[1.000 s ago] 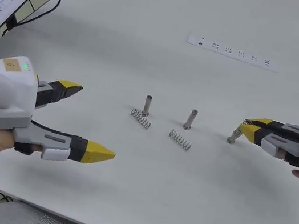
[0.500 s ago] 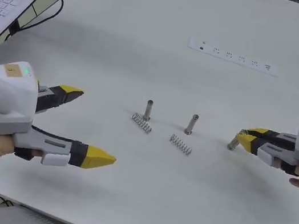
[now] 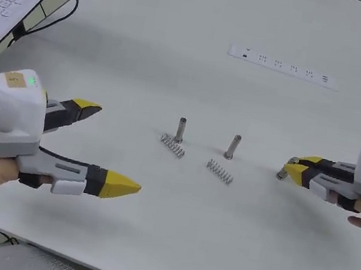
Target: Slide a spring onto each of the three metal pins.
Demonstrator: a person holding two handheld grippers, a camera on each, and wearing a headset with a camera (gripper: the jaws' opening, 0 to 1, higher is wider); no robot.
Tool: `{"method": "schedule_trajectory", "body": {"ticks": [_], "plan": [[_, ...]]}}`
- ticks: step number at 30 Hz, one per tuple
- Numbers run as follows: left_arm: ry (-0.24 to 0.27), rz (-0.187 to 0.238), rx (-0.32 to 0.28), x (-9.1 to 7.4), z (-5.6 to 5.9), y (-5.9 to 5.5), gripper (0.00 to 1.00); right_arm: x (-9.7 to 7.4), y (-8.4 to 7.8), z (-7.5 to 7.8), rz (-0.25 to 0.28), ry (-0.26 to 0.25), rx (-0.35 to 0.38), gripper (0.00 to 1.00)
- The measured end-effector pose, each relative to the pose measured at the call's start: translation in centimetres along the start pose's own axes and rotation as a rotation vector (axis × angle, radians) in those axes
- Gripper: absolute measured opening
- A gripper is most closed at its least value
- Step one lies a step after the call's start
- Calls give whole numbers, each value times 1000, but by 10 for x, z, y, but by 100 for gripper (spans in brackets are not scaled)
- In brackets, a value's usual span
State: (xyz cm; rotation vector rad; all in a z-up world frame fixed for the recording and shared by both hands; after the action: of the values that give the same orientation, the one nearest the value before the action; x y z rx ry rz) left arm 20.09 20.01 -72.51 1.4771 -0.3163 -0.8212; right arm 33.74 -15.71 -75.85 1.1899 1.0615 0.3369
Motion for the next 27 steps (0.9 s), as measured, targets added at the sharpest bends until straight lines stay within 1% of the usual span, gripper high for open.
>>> {"method": "schedule_trajectory", "body": {"ticks": [2, 4, 6, 12, 17, 22, 27], "plan": [[-2, 4, -6, 0, 0, 0, 96, 1, -1, -1, -11, 3, 1, 9], [0, 4, -5, 0, 0, 0, 96, 1, -2, -2, -32, 7, -19, 9], [0, 5, -5, 0, 0, 0, 96, 2, -3, -2, -37, 9, -31, 9], [2, -1, -5, -1, -1, -2, 95, 2, -2, -3, -35, 13, -26, 10], [2, -1, -6, -2, 0, -2, 95, 2, 0, -1, -23, 5, -25, 13], [0, -2, -6, -1, 0, -2, 95, 2, 3, -2, -12, 9, -25, 16], [-2, -4, -5, -1, 1, -2, 95, 1, 5, -3, -2, 14, -27, 17]]}}
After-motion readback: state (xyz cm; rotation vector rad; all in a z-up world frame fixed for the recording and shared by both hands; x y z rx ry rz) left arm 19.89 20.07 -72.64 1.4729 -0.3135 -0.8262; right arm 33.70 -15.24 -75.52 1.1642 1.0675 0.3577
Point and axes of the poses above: the centre of the closed fingertips' face, and the gripper's own axes: x roughly forward along the fingers, z roughly to its right, y roughly out of its top, the point moved 9 cm from there along -x, roughly backward along the fingers, and after that the axes turned 5 degrees about z, right-handed, at the moved point
